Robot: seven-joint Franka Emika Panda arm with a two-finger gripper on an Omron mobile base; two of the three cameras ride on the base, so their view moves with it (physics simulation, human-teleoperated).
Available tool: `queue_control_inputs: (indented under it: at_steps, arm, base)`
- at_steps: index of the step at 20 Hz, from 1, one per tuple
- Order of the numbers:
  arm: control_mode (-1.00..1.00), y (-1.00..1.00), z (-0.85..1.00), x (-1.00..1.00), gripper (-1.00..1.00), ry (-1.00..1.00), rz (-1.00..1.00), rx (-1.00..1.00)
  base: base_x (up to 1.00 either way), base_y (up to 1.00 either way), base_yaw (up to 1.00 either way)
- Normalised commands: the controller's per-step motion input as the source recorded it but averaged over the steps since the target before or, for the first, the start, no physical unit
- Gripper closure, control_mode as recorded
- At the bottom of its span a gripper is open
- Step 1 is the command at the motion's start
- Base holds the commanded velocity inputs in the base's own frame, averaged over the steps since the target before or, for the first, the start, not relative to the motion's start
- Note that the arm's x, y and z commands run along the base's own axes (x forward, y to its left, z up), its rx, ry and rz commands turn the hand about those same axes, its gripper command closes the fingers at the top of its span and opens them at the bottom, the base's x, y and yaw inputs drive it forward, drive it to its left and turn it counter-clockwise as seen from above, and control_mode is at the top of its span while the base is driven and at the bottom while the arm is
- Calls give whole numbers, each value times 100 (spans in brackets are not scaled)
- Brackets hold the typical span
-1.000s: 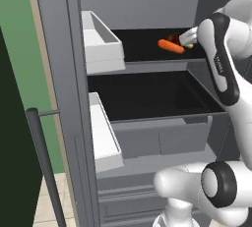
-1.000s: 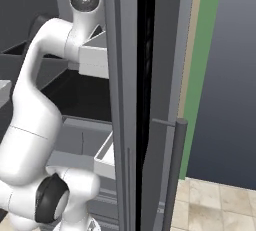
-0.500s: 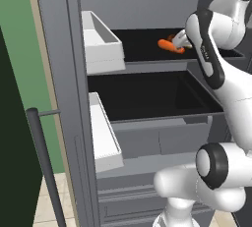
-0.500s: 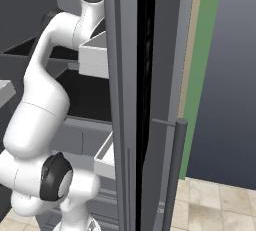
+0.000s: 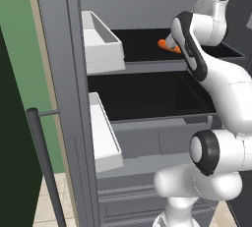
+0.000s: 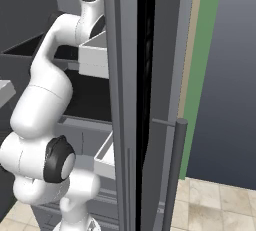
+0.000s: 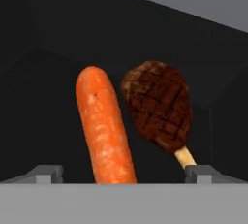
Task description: Place one carrot and one steak in each tupperware on the nearby counter, to pack two identical lunches.
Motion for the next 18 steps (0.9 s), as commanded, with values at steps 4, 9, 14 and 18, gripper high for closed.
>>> queue_control_inputs:
  at_steps: [4,9,14,18]
  arm:
    - [-100,0,-31,63,-100,0,-2,-3]
    - [-100,0,-1,12,-100,0,0,0]
    - [-100,7,-19,-9,-100,-1,0,1]
    - [-100,11,-9,-32,-100,-9,0,0]
  base:
    - [0,0,0]
    - [0,0,0]
    - [0,0,0]
    - [0,0,0]
